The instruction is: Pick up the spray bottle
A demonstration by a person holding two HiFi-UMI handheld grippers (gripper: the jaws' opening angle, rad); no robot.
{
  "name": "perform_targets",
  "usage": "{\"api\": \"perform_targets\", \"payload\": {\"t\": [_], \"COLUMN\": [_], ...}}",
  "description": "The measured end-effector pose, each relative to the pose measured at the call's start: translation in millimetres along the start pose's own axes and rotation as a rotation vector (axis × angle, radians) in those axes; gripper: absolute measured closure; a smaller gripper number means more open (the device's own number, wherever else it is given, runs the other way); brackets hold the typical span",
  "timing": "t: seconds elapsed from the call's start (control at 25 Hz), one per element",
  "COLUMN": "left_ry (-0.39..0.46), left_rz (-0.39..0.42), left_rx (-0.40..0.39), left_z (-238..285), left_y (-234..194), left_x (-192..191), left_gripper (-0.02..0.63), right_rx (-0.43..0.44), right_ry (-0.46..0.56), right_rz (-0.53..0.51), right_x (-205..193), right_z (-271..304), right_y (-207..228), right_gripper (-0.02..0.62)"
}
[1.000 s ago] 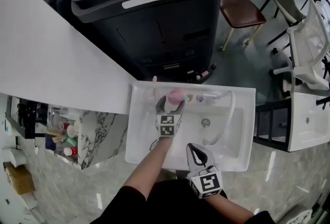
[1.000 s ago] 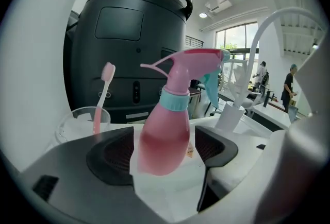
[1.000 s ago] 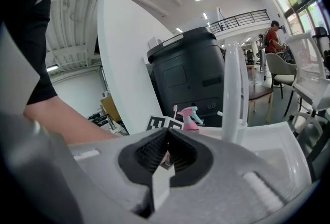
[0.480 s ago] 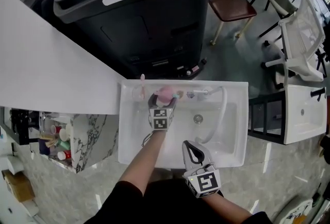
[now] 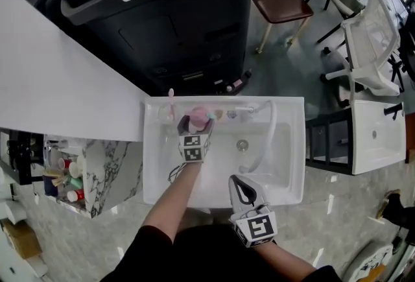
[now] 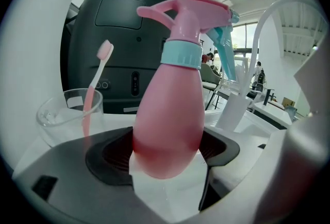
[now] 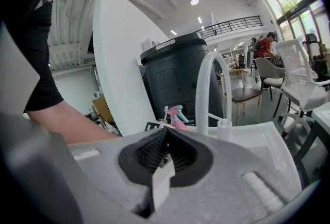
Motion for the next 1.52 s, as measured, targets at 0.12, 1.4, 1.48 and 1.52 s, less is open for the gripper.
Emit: {"api": "perform_targets", "payload": {"t": [0.12,1.4,1.48,1.52], "left_ry": [0.021,0.064,0.06,0.064], "left_rz": [0.008,0.092,0.07,0.064], "left_rx": [-0.008,-0.185,-0.164,-0.147], "left_z": [-14,-482,-513,-527], "left_y": [-1,57,54,51], "left_x": [13,47,36,33], "left_gripper": [0.212,0.212,0.212,0.212], "right_rx": [-0.005,-0.192,-0.178,-0.173], "right_ry": [0.005,0.183,0.181,0.177], "right_rz": [-0.001,-0.103,-0.122,-0.128], "right_x": [-1,-3,-11,-16], "right_z": [-6,-191,-202,-206], "right_y": [0,-161,-186,-197], "right_gripper": [0.595,0.595,0.595,0.595]}}
Point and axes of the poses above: the fingertips, and each gripper's own axes: z forward along the fingers, y to its right, x out of its top, the point moved 2 cm from there along -z, backward along the fingers, and after that the axes turned 10 degrees about y, right-handed, at the moved point
